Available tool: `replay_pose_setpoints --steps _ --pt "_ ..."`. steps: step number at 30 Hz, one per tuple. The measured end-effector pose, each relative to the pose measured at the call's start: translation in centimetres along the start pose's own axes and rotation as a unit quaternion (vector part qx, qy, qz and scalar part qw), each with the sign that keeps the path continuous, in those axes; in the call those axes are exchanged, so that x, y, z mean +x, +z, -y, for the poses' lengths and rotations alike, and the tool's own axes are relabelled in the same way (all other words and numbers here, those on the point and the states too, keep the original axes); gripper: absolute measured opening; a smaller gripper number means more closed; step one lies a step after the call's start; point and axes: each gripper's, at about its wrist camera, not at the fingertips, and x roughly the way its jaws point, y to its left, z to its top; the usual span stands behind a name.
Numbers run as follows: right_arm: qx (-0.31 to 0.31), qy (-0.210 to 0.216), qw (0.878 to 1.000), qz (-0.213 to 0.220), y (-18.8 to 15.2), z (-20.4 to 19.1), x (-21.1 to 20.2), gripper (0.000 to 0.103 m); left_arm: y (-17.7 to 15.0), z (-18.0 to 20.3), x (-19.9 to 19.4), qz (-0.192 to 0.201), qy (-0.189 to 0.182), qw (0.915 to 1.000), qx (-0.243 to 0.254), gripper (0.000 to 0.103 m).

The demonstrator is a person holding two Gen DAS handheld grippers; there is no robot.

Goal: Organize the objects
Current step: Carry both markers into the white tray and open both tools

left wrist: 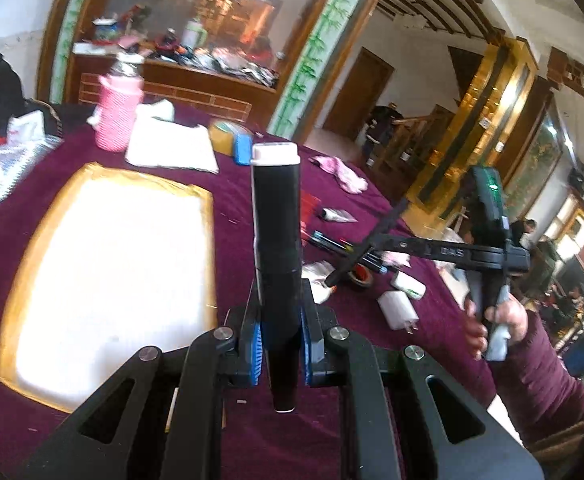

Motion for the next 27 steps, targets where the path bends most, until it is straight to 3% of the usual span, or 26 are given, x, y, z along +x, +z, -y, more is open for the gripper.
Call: replay_pose_setpoints --steps 6,15,21,27 --pt "-0.01 0.064 0.998 -0.005 0.9 -4.9 1.9 0.013 0.9 -2.7 0.2 -0.013 0.043 0.999 0.0 0.012" --pt "0.023 0.156 0.985 -0.073 3.0 -10.0 9.4 0.013 3.6 -8.1 5.4 -0.093 0.077 0.9926 -0.018 0.012" --pt "0.077 0.12 0.983 -0.118 5.1 -9.9 17.1 0.013 4.4 -10.9 11.2 -0.148 0.1 0.983 -0.043 0.012" --pt "0.084 0.076 0.985 -0.134 6.5 -9.5 20.2 0.01 4.2 -13.1 15.3 -0.18 0.12 0.9745 -0.06 0.012"
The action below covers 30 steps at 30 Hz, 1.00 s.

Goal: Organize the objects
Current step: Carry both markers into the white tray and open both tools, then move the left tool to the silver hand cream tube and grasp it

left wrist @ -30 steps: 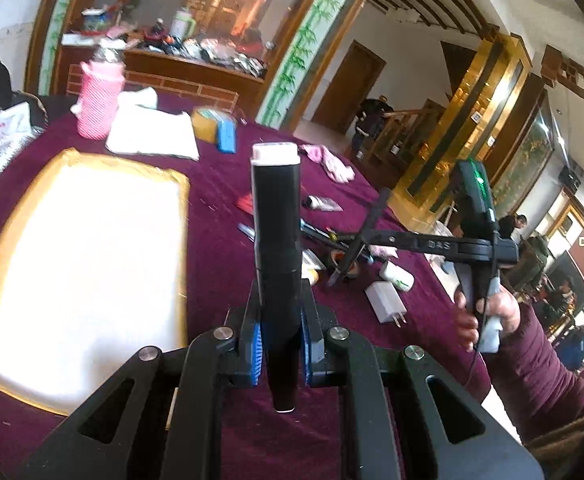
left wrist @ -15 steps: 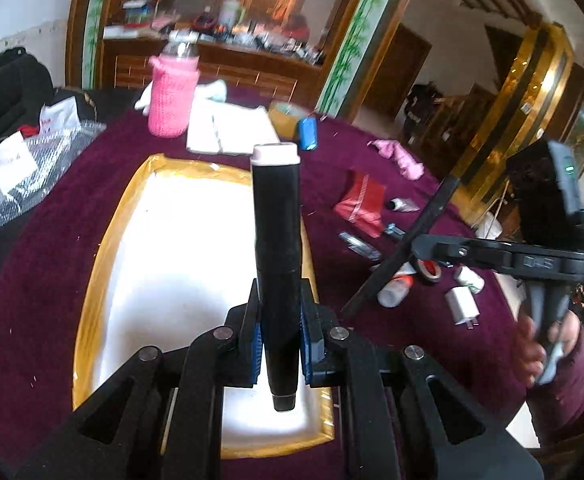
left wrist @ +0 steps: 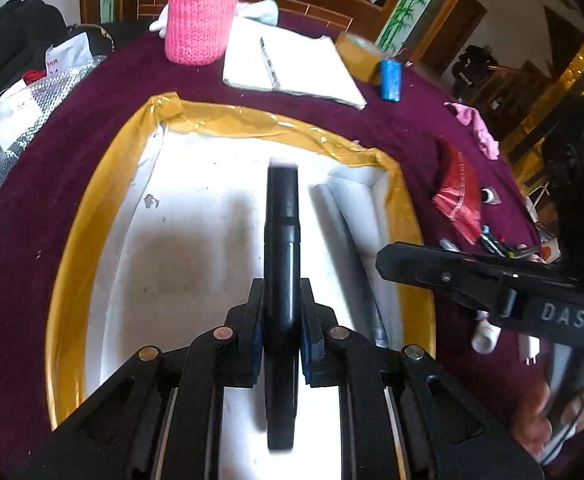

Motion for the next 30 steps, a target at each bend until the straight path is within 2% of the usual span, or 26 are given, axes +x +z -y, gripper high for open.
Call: replay_pose_setpoints --steps 4,7,8,10,11,12,13,15,20,24,27,29,30 --pt "0.007 -0.012 1.0 0.002 0.5 -0.1 0.6 0.01 0.1 -0.1 0.9 -0.016 -0.016 0.9997 -0.009 0.012" --pt "0.012 -0.013 1.0 0.014 0.3 0.1 -0.2 0.013 0.0 -0.4 0.3 -0.005 -0.023 0.9994 -0.025 0.013" --pt "0.011 -0.017 1.0 0.022 -0.2 -0.2 -1.1 0.023 -0.1 -0.6 -0.1 0.004 -0.023 0.9992 -0.033 0.014" --pt "0.008 -0.007 0.999 0.041 -0.7 -0.3 -2.3 0.035 -0.5 -1.1 -0.6 0.014 -0.022 0.9983 -0.051 0.026" --pt "0.012 -0.008 0.999 0.048 -1.1 -0.3 -3.0 0.038 -0.7 -1.5 -0.8 0.021 -0.023 0.9973 -0.066 0.039" --pt "0.007 -0.019 0.998 0.06 -1.4 -0.4 -3.8 0.044 -0.7 -1.8 -0.8 0.024 -0.026 0.9965 -0.076 0.048" --pt "0.001 -0.03 0.997 0.072 -1.8 -0.5 -4.6 0.051 -1.2 -2.2 -0.9 0.029 -0.031 0.9949 -0.092 0.049" --pt "-0.01 -0.041 0.995 0.092 -2.4 -0.6 -5.8 0.056 -1.6 -2.6 -1.0 0.028 -0.038 0.9925 -0.113 0.049" --pt "-0.012 -0.046 0.993 0.112 -4.6 0.7 -8.5 0.056 -2.9 -2.3 -1.6 0.037 -0.031 0.9911 -0.124 0.049" --pt "-0.004 -0.049 0.991 0.125 -6.7 2.9 -10.7 0.056 -3.3 -1.6 -1.8 0.031 -0.044 0.9919 -0.115 0.049" --pt "0.015 -0.057 0.988 0.144 -8.2 5.3 -13.1 0.056 -3.3 -1.0 -3.2 0.044 -0.065 0.9898 -0.119 0.049" --pt "0.028 -0.063 0.985 0.16 -9.1 7.2 -15.1 0.057 -3.2 0.4 -5.0 0.062 -0.065 0.9904 -0.105 0.049" --pt "0.037 -0.071 0.982 0.171 -9.5 8.5 -16.4 0.06 -3.2 1.4 -5.9 0.069 -0.061 0.9913 -0.093 0.053"
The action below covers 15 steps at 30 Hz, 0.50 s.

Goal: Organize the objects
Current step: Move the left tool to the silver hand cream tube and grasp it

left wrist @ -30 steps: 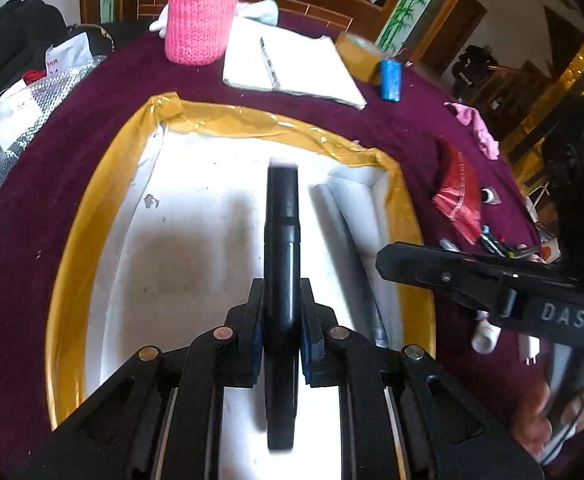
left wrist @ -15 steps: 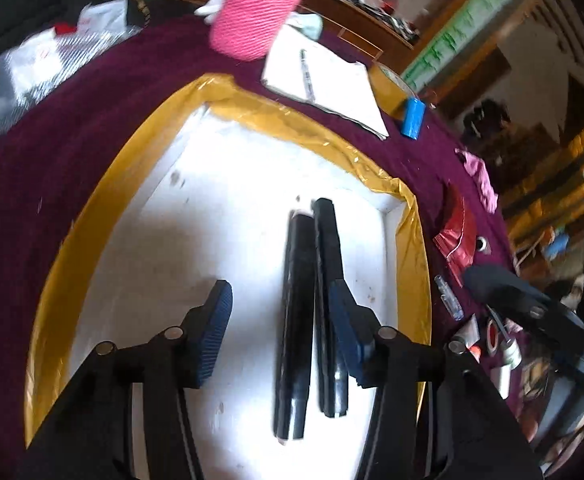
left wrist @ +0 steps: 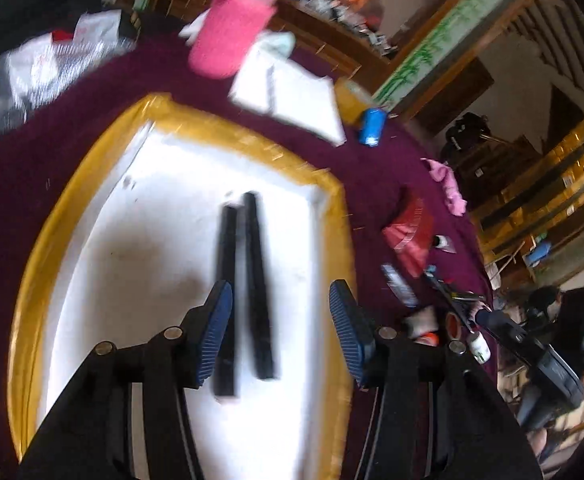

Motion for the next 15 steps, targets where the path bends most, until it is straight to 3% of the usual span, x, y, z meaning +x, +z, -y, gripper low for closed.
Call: replay_pose_setpoints --steps 3,5,11,15 --pt "0.023 -0.025 0.999 0.028 0.1 3.5 -2.6 0.064 -0.7 3.9 -1.7 0.006 -0.006 0.9994 0.034 0.068" --pt "0.038 -0.043 0.997 0.045 0.2 5.7 -4.0 0.065 -1.6 6.9 -1.5 -0.006 -0.022 0.9979 0.061 0.072" --pt "0.047 -0.098 0.99 0.087 -0.5 10.6 -6.2 0.065 -4.7 13.4 3.3 -0.063 -0.018 0.9842 0.164 0.072" --pt "0.042 -0.109 0.987 0.107 -0.7 12.6 -6.3 0.065 -6.1 16.2 7.1 -0.079 0.0 0.9724 0.22 0.072"
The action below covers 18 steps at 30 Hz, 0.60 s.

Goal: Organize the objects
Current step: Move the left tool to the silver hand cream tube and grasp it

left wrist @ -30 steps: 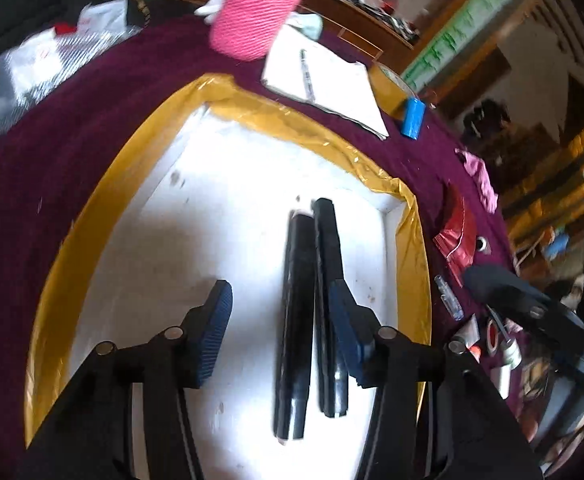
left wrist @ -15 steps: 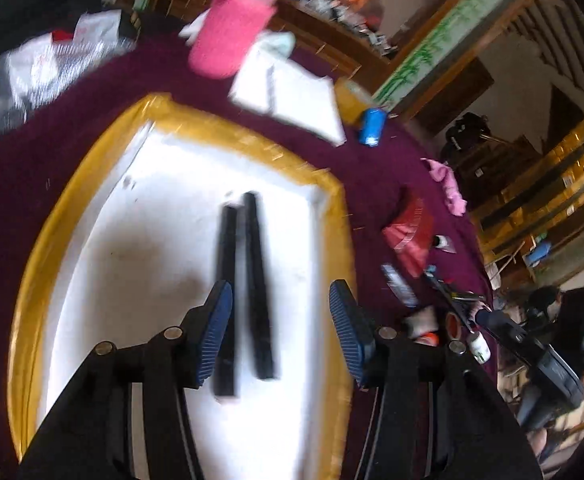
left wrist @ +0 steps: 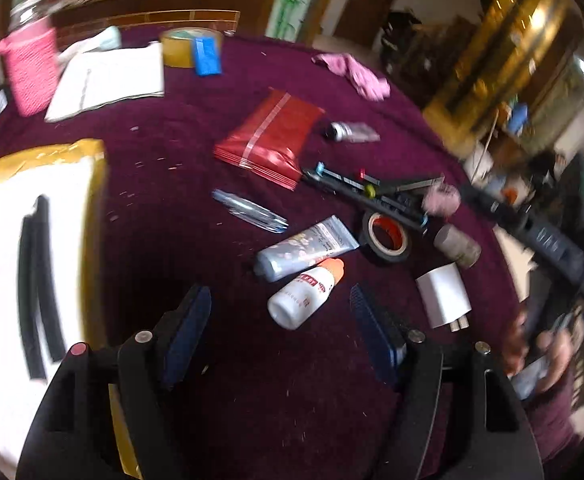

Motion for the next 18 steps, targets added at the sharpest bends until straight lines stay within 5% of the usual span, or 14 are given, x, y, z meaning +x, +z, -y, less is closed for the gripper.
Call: replay_pose_setpoints --steps 6,9,11,13,18 --pt "0.026 0.028 0.999 0.016 -0.3 2.3 0.5 0.068 -0.3 2.7 4.0 -0.022 0.049 0.9954 0.079 0.071" --pt "0.037 0.034 0.999 0.006 -0.4 3.0 0.9 0.068 -1.0 3.7 5.0 -0.047 0.022 0.9948 0.088 0.071" --pt "0.042 0.043 0.998 0.007 -0.5 3.1 0.6 0.068 -1.5 4.7 4.3 -0.062 -0.055 0.9917 0.098 0.071" --pt "0.037 0.044 0.998 0.017 -0.4 2.9 0.1 0.069 -1.9 5.8 3.1 -0.058 -0.08 0.9881 0.118 0.071" --pt "0.045 0.052 0.997 0.027 -0.4 3.1 -0.5 0.075 0.4 4.3 2.4 -0.011 -0.015 0.9956 0.092 0.071"
